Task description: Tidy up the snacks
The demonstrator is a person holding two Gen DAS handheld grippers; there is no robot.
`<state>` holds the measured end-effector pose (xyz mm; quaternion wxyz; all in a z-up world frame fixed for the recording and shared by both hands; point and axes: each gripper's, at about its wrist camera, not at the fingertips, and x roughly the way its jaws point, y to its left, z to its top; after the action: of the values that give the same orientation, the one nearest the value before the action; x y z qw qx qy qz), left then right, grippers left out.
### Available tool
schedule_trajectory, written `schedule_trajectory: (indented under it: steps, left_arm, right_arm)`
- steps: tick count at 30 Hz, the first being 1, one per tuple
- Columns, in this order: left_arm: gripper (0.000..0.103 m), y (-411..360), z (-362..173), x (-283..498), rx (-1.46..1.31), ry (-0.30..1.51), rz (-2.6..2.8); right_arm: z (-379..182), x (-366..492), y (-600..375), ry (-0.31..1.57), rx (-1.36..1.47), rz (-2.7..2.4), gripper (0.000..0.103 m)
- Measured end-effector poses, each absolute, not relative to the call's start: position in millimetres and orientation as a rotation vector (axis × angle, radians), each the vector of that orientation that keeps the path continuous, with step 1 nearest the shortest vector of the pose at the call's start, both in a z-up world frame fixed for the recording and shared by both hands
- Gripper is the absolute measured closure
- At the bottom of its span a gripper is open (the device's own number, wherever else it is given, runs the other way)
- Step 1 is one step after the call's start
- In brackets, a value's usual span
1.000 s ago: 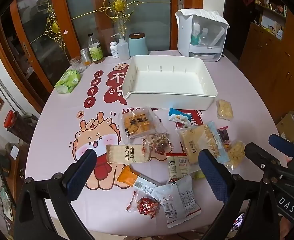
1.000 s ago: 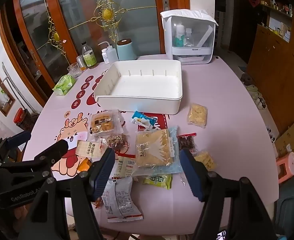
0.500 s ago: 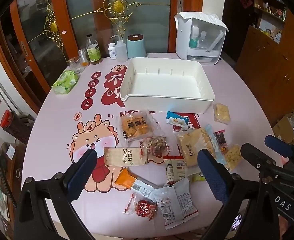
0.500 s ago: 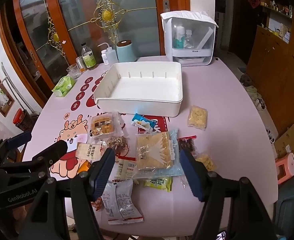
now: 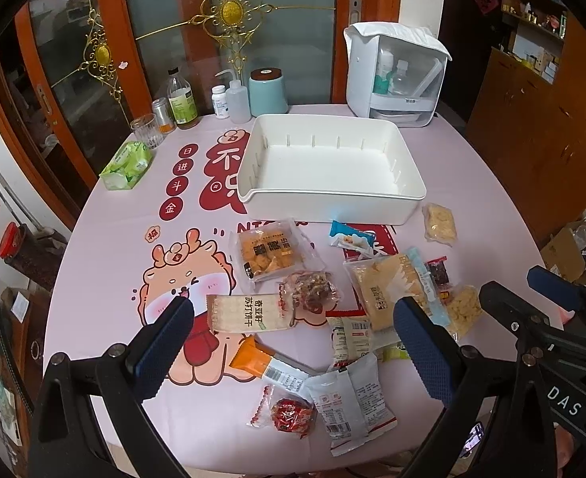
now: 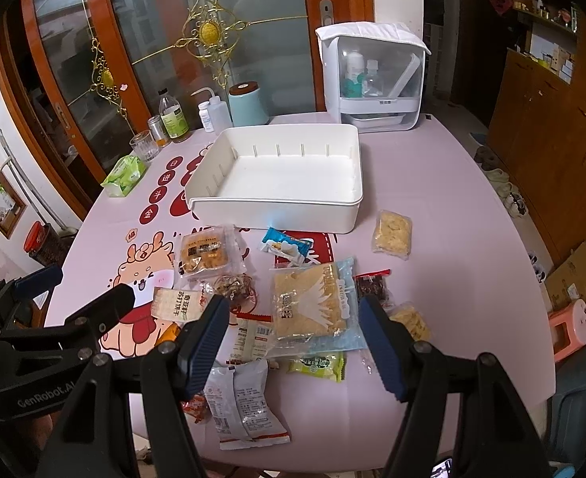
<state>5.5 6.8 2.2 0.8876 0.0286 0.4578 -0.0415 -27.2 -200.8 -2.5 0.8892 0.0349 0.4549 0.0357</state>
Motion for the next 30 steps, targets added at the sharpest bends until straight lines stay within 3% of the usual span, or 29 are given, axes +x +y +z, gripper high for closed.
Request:
schedule_trajectory:
  steps: [30]
  left_arm:
    - [0.003, 26.8, 16.2, -3.3, 0.089, 0.915, -0.096]
  right_arm:
    - [9.4, -46.2, -177.4, 0.897, 0.080, 0.057, 0.035]
